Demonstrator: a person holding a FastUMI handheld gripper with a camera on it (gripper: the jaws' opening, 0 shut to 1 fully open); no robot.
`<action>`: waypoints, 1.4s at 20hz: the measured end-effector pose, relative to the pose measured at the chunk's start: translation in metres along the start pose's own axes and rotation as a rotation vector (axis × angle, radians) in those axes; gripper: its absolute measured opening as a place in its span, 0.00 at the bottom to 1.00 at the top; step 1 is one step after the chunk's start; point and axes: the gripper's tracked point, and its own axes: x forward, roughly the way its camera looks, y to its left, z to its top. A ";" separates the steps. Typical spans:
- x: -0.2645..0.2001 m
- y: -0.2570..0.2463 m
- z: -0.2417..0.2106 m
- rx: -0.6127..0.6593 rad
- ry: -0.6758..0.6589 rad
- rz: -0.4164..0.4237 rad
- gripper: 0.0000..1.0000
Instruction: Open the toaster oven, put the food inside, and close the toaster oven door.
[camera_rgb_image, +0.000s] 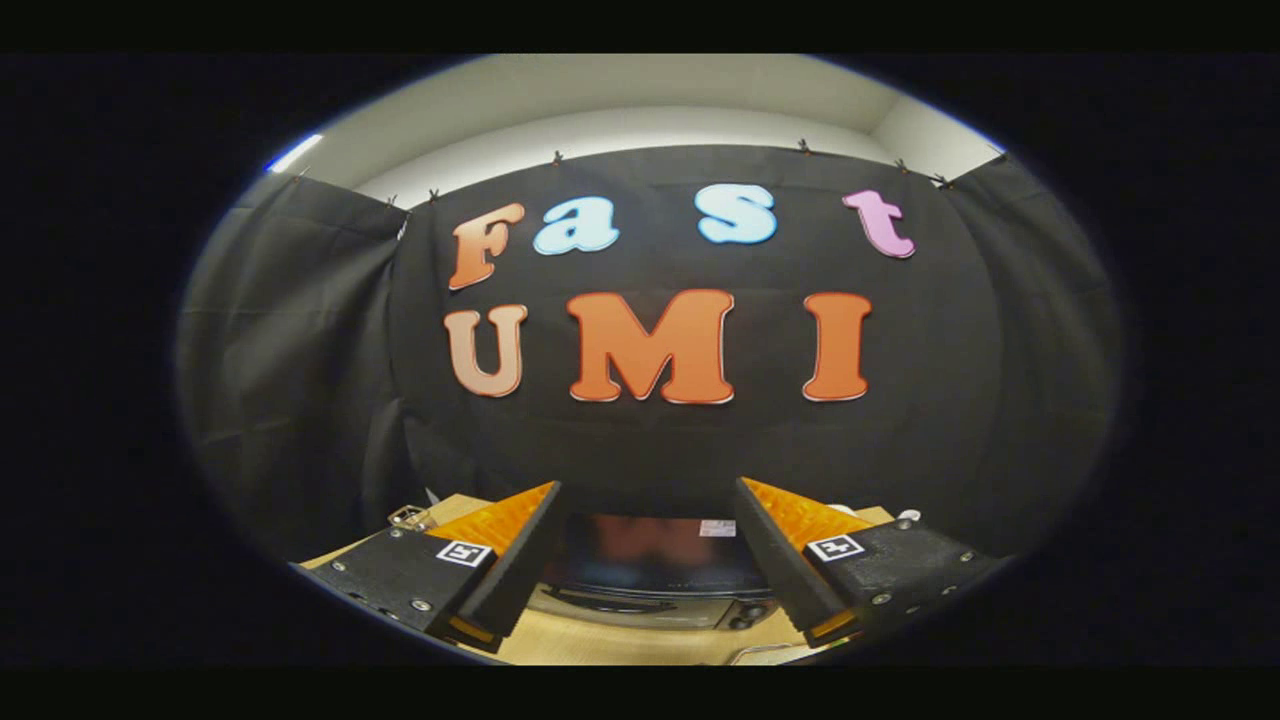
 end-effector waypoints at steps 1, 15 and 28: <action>0.007 0.005 -0.015 -0.016 0.032 0.005 0.99; 0.064 0.021 -0.193 -0.016 0.388 -0.015 0.98; -0.001 0.049 -0.216 0.033 0.360 0.111 0.65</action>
